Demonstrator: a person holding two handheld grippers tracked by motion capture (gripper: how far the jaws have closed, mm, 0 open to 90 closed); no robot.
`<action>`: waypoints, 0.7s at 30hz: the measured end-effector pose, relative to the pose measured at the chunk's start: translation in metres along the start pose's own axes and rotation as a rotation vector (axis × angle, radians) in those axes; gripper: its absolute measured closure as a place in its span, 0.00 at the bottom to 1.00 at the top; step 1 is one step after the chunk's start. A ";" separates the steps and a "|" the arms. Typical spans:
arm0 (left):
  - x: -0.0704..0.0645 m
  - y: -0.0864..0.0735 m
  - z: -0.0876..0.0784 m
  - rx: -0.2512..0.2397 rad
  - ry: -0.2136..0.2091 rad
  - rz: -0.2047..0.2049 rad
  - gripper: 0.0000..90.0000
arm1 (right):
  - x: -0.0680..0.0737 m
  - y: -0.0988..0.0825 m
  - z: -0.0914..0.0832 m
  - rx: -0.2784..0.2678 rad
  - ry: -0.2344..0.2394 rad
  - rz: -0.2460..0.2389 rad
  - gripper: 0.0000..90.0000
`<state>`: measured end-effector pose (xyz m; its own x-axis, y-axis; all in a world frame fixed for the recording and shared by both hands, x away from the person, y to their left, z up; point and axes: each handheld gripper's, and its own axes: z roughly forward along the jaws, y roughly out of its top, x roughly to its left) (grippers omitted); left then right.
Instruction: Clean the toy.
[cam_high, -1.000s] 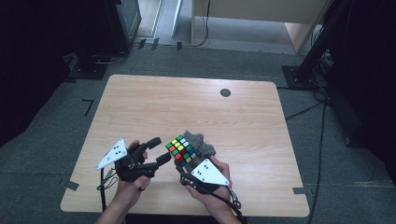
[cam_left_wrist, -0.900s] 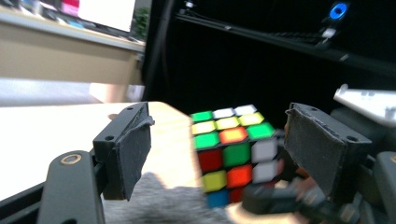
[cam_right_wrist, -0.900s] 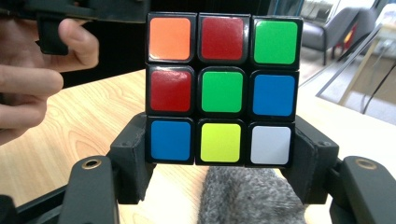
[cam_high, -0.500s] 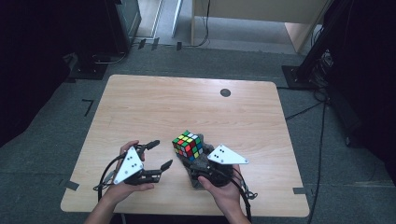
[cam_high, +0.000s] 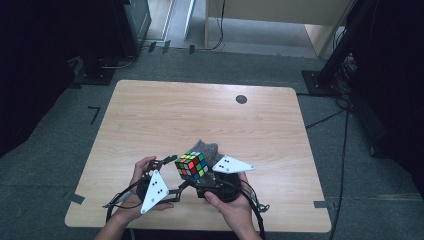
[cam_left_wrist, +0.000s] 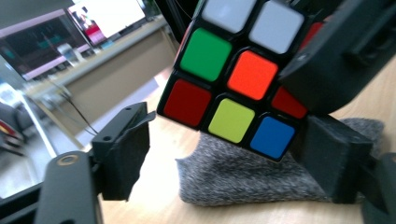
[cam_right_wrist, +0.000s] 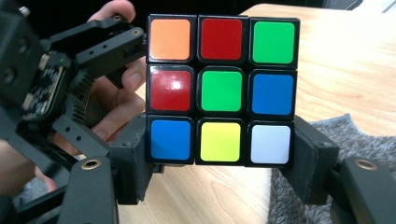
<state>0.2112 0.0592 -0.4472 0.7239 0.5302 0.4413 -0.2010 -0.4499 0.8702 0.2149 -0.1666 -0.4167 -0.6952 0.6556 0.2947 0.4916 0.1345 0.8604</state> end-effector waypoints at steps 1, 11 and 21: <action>-0.001 0.000 0.000 -0.002 -0.001 0.011 0.29 | -0.001 0.000 0.000 0.006 0.010 0.006 0.38; -0.006 -0.001 0.001 0.008 0.011 0.065 0.36 | -0.004 0.002 -0.002 0.004 0.038 0.030 0.38; 0.000 -0.007 0.003 0.053 0.039 0.028 0.37 | -0.008 0.004 -0.013 -0.102 0.042 0.047 0.31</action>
<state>0.2150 0.0602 -0.4534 0.6921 0.5438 0.4746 -0.1852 -0.5018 0.8450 0.2158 -0.1810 -0.4102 -0.6952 0.6271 0.3512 0.4699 0.0268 0.8823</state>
